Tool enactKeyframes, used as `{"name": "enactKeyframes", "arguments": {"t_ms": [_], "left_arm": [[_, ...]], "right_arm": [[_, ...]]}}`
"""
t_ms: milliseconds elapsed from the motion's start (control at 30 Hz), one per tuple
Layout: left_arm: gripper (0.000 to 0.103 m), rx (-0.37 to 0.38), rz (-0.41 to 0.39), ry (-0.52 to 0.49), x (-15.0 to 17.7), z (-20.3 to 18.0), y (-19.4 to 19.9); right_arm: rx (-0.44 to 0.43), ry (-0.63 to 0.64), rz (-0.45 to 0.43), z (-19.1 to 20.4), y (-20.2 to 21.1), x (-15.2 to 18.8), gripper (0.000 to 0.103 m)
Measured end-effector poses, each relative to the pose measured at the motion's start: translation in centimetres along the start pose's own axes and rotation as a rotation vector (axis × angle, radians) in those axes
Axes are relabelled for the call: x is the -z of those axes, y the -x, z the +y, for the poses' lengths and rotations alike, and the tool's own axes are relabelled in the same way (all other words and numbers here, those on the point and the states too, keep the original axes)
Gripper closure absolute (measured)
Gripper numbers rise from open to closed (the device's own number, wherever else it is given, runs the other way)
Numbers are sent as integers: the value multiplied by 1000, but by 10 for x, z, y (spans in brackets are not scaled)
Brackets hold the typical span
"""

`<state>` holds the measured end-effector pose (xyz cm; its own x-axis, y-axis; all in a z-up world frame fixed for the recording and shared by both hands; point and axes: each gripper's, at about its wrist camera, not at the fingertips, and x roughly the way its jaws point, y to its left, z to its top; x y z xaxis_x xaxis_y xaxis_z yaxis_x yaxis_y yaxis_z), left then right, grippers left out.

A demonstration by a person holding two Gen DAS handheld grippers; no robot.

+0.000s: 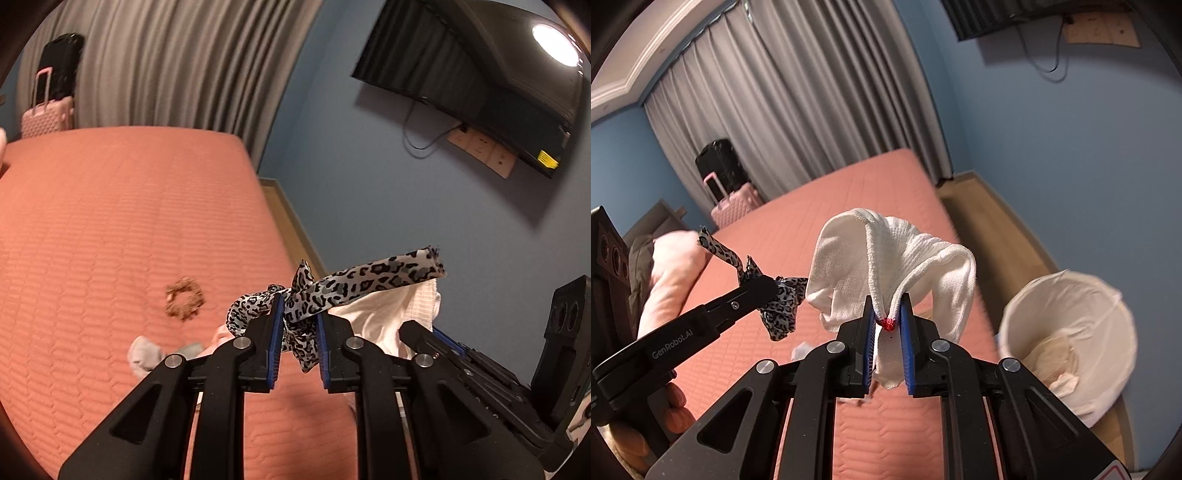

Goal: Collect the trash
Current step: 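Grasp the leopard-print strap with the left tool while the right tool grasps a white sock, then carry strap and sock to the wastebasket and open both tools inside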

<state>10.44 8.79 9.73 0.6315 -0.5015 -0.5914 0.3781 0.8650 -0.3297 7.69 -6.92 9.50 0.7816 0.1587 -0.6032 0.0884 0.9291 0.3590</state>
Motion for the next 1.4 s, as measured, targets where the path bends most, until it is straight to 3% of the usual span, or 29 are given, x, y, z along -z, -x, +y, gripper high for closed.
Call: {"name": "enactKeyframes", "arguments": {"t_ms": [300,667,1133,1200,1267,1367,1400], "left_arm": [[87,80,4,-99,-7,-66,-21],[87,173,64,-197,5,-141,-53],[83,244,134,-216,17,-178,-85],[73,232,135,-216,17,-180,-88],[55,215,127,-209,17,-181,-88],[40,197,112,-195,16,-180,-88],[40,191,108,-190,15,-179,-88]], "right_arm": [[73,-65,-87,-64,40,-23,91],[157,-156,-122,-138,65,-18,91],[198,-223,-133,-182,68,-5,91],[201,-229,-133,-186,67,-4,91],[204,-231,-135,-185,66,-5,91],[205,-230,-135,-182,64,-6,91],[206,-228,-135,-181,63,-6,90]]}}
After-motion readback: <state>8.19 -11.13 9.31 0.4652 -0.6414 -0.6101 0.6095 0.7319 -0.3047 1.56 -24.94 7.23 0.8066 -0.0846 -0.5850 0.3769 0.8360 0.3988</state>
